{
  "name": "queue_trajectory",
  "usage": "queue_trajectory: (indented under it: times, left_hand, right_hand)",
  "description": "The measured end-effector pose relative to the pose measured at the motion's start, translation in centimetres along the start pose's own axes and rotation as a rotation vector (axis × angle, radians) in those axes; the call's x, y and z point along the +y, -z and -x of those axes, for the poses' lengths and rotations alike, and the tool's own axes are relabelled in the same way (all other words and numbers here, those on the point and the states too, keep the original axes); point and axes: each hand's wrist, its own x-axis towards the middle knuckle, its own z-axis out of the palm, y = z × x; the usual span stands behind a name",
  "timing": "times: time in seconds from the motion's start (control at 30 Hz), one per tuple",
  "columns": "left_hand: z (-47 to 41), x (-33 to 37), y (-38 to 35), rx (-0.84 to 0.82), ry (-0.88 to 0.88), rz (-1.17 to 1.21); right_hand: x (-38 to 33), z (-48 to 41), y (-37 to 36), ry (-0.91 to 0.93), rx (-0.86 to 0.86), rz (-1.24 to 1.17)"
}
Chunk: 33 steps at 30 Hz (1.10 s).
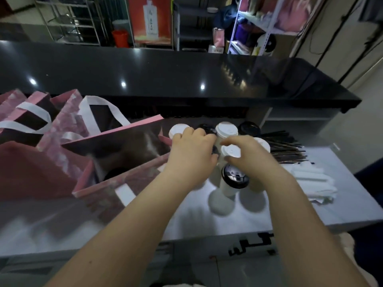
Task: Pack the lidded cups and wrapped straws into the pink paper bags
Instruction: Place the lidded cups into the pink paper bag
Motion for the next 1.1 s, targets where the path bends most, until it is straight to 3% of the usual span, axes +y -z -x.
queue_trajectory:
  times: [0.13, 0.43, 0.6, 0.77, 0.97, 1.1]
  left_hand:
    - [-1.8, 0.8, -2.9, -0.028, 0.082, -0.073]
    - [-2.9, 0.7, -6.5, -0.01, 0.152, -0.26]
    - [-2.7, 0.2, -5.9, 0.097, 0.22, -0.202]
    - [-2.3, -0.1, -4.7, 0.134, 0.261, -0.161]
    - [-1.5, -0.9, -2.2, 0.226, 0.283, -0.118]
    - [-0.8, -1.8, 0.6, 0.242, 0.312, -0.115]
  right_hand:
    - [2.4, -2.7, -3.3, 0.058, -0.166, 0.174]
    - [4.9, -5.9, -10.6, 0.065, -0.24, 0.412]
    - [5.3, -5.8, -12.1, 0.154, -0.037, 0.334]
    - [4.7, -6.0, -11.6, 0.201, -0.089, 0.189]
    - [4.1, -4.6, -7.8, 0.391, 0.084, 0.093]
    - [2.9, -5.5, -3.4, 0.359, 0.148, -0.048]
